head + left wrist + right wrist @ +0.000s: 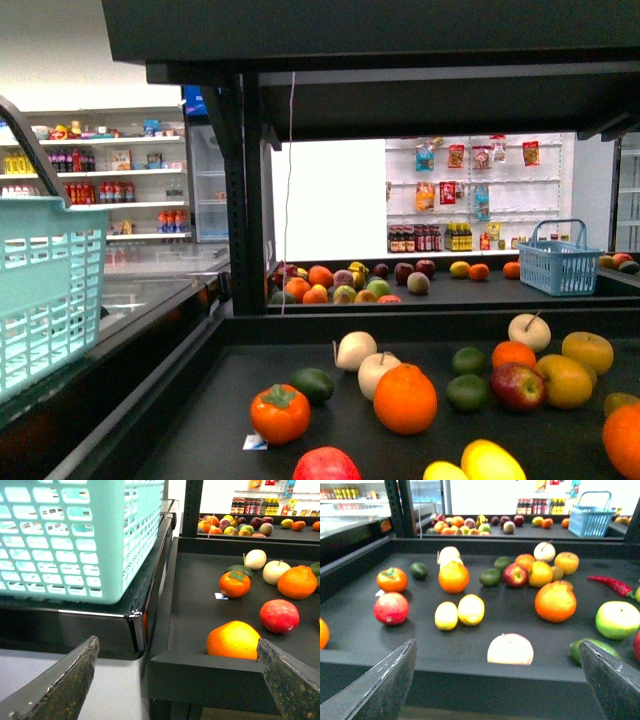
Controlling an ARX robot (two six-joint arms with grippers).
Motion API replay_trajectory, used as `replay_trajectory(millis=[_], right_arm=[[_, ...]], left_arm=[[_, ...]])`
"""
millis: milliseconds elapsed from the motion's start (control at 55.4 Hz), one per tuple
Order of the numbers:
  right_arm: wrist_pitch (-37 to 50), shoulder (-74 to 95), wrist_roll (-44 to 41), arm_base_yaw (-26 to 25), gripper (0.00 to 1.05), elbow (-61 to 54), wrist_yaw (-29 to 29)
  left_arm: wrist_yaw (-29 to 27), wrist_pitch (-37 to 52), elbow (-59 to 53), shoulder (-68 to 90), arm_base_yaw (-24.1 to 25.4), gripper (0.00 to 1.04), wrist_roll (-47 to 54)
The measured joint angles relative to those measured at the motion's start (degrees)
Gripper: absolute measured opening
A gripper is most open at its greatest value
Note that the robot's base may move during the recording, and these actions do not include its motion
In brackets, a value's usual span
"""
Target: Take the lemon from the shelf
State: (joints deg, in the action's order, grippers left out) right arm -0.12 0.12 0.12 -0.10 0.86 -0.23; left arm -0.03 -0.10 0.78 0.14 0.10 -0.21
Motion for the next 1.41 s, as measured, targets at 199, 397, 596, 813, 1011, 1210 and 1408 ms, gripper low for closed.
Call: replay_trajectory(millis=[199, 397, 596, 813, 1011, 1210, 1408], right_arm=[[0.0, 0.0, 0.0, 0.0, 0.97, 0.0, 0.04], [0.0, 0.0, 0.02, 0.0, 0.97, 0.0, 0.07], [0.02, 0.0, 0.02, 0.0, 0.97, 0.0, 0.09], [0.02, 0.02, 0.02, 0.0, 0.97, 0.0, 0.04], [0.02, 0.02, 0.02, 0.0, 0.97, 0.0, 0.04], [0.02, 0.02, 0.02, 0.0, 0.97, 0.0, 0.04], [0.02, 0.02, 0.02, 0.0, 0.97, 0.0, 0.04]], left_arm=[[0.0, 0.0, 0.0, 0.0, 0.0, 0.97, -0.02], [0.02, 0.0, 0.0, 0.0, 0.0, 0.97, 0.02], [0.07, 0.02, 0.0, 0.0, 0.0, 0.97, 0.0], [0.02, 0.02, 0.0, 0.0, 0.0, 0.97, 0.0], [0.02, 0.02, 0.0, 0.0, 0.0, 0.97, 0.0], [2.69, -10.25, 2.19, 4.61, 0.96, 0.97, -14.47], [9.09, -6.05, 3.34, 9.38, 7.28, 0.97, -20.96]])
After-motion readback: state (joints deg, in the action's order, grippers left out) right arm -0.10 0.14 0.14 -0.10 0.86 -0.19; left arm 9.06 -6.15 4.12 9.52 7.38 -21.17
